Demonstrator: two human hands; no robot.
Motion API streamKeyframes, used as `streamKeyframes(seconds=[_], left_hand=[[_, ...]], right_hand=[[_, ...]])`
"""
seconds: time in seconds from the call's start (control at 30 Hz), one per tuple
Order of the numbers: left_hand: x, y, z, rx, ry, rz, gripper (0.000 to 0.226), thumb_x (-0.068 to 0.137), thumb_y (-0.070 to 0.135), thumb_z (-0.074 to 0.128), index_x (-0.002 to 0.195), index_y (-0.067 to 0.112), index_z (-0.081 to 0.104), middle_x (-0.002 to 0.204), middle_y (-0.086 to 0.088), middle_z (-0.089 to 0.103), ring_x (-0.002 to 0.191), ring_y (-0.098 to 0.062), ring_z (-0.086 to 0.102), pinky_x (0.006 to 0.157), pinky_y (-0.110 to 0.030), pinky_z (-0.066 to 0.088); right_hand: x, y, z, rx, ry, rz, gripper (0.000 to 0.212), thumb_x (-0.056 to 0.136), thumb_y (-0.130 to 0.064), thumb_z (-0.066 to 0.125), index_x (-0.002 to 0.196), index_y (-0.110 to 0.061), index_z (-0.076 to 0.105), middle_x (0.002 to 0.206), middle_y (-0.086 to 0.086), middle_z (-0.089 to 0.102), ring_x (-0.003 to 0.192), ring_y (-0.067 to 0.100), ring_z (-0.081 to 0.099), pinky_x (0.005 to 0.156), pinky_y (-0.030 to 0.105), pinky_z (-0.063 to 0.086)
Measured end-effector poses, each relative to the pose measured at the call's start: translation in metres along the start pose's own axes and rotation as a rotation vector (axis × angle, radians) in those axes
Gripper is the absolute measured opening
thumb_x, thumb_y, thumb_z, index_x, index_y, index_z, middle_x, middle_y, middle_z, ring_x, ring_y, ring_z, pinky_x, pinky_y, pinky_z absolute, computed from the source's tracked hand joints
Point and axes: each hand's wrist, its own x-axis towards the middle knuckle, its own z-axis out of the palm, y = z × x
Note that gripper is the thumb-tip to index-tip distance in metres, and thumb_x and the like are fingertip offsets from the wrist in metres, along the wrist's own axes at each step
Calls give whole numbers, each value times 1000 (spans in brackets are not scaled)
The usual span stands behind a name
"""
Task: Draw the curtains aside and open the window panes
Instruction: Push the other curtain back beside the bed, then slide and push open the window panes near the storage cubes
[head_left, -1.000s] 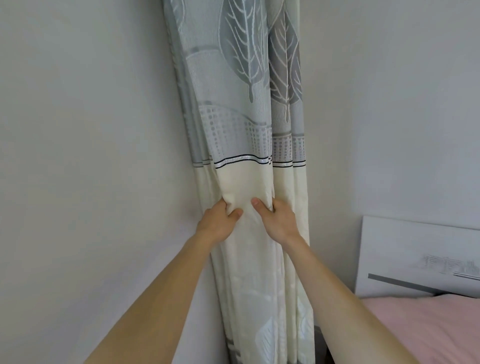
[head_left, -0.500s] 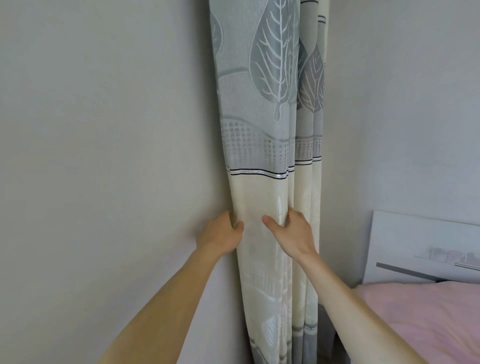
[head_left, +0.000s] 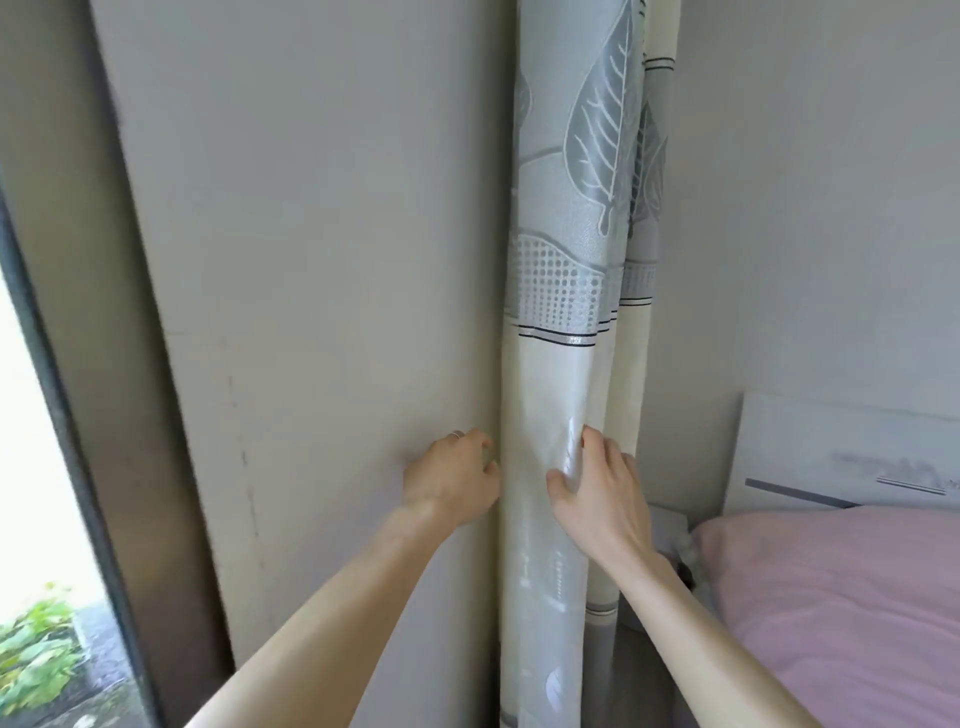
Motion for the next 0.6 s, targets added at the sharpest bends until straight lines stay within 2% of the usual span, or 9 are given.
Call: streamKeyframes(seconds=[0.1,0.17,0.23,0.33,0.4,0.47,0.6], left_hand=[[-49,-13,-16,6,3,-12,39,95,34,45,133,31,52,131,5,59,116,-21,58,90,-36,52],[-82,-22,-25,-5,10,-36,37,95,34,45,131,31,53,129,6,60,113,-21,59,89,-35,52],[-114,-31,-33,-2,15,-79,37,94,36,45,130,33,53,128,8,60,112,-21,59,88,-35,51],[-167,-44,-44,8,-13,-152,37,93,38,46,130,36,52,128,11,60,113,-20,59,88,-36,50],[-205,-57,-53,14,-33,-202,37,93,39,47,130,36,53,127,11,60,113,-19,59,90,-38,51],[-244,-71,-65,41,-30,-262,36,93,38,47,129,36,54,125,11,63,112,-19,60,89,-39,53],[-323,-103,-99,119,-37,-389,31,92,38,48,120,35,62,118,10,68,106,-20,63,83,-34,53]], right_hand=[[-42,-14,-10,-31,134,-84,39,79,-17,69,107,-6,44,102,16,55,93,42,55,71,43,48],[-71,-22,-15,-49,253,-180,54,74,-14,74,117,-4,42,111,21,54,92,44,56,70,45,50],[-99,-28,-17,-86,350,-278,71,76,-14,72,136,2,37,134,25,46,106,46,54,81,50,49],[-145,-41,-22,-125,398,-386,76,82,-13,66,149,3,34,150,28,34,128,47,44,99,53,39],[-176,-56,-23,-102,371,-483,68,86,-15,62,148,0,39,153,24,30,137,44,37,108,53,32],[-204,-75,-23,-43,300,-592,58,87,-17,60,143,-4,50,152,20,35,140,40,36,111,54,33],[-250,-130,-19,142,41,-741,37,83,-19,65,119,-13,67,130,12,61,123,31,54,100,45,46]])
